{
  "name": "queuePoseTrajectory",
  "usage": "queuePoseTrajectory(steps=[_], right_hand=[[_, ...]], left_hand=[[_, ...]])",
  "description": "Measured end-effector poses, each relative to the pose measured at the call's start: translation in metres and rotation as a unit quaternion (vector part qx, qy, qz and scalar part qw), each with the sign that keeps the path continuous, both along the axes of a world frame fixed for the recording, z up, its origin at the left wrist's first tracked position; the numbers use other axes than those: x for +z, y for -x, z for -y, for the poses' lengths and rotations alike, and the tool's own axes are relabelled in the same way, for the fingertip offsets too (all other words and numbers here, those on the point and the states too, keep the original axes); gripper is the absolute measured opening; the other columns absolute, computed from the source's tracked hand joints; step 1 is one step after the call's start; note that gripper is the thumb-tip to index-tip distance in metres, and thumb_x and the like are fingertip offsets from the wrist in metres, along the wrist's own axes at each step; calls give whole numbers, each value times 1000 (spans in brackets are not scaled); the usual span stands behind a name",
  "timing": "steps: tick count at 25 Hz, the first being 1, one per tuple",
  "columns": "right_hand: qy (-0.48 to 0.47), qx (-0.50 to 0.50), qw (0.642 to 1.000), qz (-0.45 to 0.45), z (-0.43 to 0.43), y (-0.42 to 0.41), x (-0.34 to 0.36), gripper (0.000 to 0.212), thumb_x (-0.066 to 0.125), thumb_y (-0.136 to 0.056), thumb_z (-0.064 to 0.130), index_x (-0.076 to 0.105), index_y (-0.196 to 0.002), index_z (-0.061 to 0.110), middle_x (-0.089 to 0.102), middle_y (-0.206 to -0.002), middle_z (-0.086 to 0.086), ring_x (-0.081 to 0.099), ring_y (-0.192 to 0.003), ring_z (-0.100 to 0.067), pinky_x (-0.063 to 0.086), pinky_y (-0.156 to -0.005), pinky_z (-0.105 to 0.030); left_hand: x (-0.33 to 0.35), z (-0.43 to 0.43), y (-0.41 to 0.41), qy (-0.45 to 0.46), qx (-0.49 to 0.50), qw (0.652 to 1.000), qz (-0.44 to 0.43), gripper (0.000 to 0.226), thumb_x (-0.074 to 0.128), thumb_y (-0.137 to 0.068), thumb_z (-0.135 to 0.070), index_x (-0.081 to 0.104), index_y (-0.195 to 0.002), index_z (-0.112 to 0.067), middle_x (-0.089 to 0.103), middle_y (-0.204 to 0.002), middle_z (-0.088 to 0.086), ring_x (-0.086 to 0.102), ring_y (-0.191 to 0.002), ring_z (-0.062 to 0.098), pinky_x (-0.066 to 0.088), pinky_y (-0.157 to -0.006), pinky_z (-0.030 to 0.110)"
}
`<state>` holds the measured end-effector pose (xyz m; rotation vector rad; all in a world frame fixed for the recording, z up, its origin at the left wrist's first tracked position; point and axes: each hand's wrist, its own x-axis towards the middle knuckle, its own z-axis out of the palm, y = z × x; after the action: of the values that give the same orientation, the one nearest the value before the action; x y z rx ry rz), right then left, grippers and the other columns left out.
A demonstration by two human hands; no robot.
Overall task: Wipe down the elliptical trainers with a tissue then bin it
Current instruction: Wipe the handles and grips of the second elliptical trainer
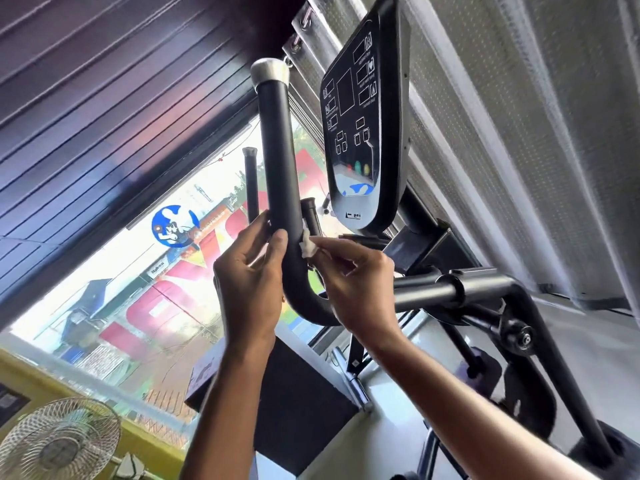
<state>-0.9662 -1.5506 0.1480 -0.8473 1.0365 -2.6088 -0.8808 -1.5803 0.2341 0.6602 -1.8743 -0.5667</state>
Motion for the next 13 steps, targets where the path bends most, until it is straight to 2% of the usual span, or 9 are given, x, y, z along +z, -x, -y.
queuePoseTrajectory(steps=[2, 4, 5, 7, 9, 11, 13], right_hand=[[22, 12, 999, 33, 5, 11, 21, 14, 78, -89, 12, 81, -103, 13, 79, -86, 5, 69, -71, 0, 53, -66, -17], [39, -30, 999, 22, 10, 27, 49, 15, 75, -91, 11, 81, -104, 12, 79, -91, 4, 68, -75, 7, 50, -66, -11], [42, -75, 996, 3, 14, 39, 65, 16, 74, -91, 10, 80, -105, 13, 79, -93, 4, 68, -76, 7, 51, -66, -11], [44, -155, 986, -31, 27, 70, 100, 19, 72, -89, 10, 80, -105, 17, 79, -96, 4, 71, -78, -1, 59, -72, -25], [42, -193, 979, -43, 35, 96, 134, 19, 72, -88, 14, 80, -105, 18, 79, -100, 2, 73, -85, -7, 60, -78, -36], [39, -240, 967, -73, 36, 100, 142, 18, 72, -87, 15, 81, -103, 17, 78, -104, 2, 72, -91, -9, 59, -83, -33], [59, -283, 947, -138, 33, 88, 128, 18, 72, -87, 14, 81, -102, 15, 76, -105, 2, 71, -91, -10, 58, -80, -28]], left_hand=[[2, 0, 0, 2, 2, 1000, 4, 34, 69, -98, -14, 72, -131, -21, 78, -115, -6, 74, -109, 14, 60, -95, 50], [5, 1, 0, 1, 6, 1000, 5, 33, 70, -97, -13, 73, -129, -20, 79, -113, -7, 74, -107, 13, 60, -95, 51], [7, 1, 0, -2, 6, 1000, 7, 32, 71, -96, -12, 73, -128, -20, 79, -113, -8, 75, -106, 12, 60, -95, 51], [11, 2, 0, -6, -1, 1000, 15, 31, 71, -96, -12, 74, -126, -20, 79, -112, -9, 75, -106, 11, 60, -95, 51], [14, 2, -1, -2, -8, 1000, 24, 29, 70, -97, -11, 75, -124, -21, 79, -112, -10, 75, -105, 11, 60, -94, 51], [17, 0, 2, -2, -13, 1000, 26, 29, 70, -97, -11, 75, -123, -22, 79, -111, -10, 75, -105, 12, 60, -94, 51], [23, 0, 6, -2, -17, 1000, 24, 26, 71, -97, -12, 75, -120, -22, 79, -109, -9, 75, -105, 14, 60, -94, 52]])
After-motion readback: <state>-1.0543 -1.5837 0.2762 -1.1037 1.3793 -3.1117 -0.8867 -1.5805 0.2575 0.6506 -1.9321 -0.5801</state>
